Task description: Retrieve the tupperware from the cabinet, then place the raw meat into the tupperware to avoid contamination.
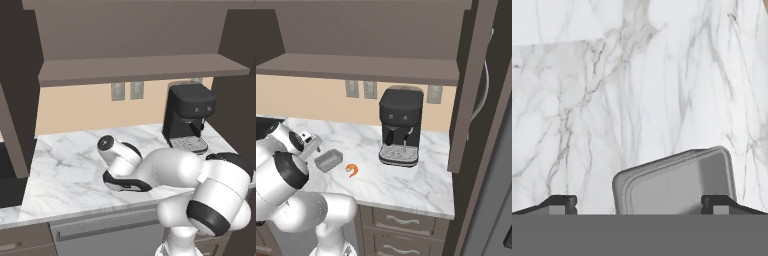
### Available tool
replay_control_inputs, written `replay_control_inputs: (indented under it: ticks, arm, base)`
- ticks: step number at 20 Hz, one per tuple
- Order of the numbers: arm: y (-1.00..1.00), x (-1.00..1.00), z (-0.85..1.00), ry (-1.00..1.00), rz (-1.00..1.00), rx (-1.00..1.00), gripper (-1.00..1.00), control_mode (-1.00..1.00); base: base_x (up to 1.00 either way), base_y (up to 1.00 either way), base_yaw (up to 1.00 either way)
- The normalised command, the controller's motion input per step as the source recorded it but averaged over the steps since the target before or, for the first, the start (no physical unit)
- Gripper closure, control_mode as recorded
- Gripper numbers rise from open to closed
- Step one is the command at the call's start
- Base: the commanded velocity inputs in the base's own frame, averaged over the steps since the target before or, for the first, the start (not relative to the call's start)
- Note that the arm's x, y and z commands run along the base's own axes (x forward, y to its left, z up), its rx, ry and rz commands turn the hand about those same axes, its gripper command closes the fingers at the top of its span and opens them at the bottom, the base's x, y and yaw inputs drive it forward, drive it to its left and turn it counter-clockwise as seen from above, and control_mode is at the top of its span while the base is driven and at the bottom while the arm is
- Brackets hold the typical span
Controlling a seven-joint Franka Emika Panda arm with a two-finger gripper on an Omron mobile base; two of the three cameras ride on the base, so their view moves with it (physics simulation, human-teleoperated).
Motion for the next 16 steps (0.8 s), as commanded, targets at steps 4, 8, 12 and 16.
replay_control_inputs:
  ticks: [4, 8, 12, 16]
  arm:
    - [-0.24, -0.05, 0.19, 0.0, -0.05, 0.03, -1.0, -1.0]
    - [-0.3, -0.01, 0.2, 0.0, -0.07, 0.03, -1.0, -1.0]
    - [-0.33, 0.0, 0.2, 0.0, -0.09, 0.03, -1.0, -1.0]
    - [-0.35, -0.05, 0.1, 0.0, -0.12, 0.04, -1.0, -1.0]
  base:
    - [0.0, 0.0, 0.0]
    - [0.0, 0.0, 0.0]
    - [0.0, 0.0, 0.0]
    - [0.0, 0.0, 0.0]
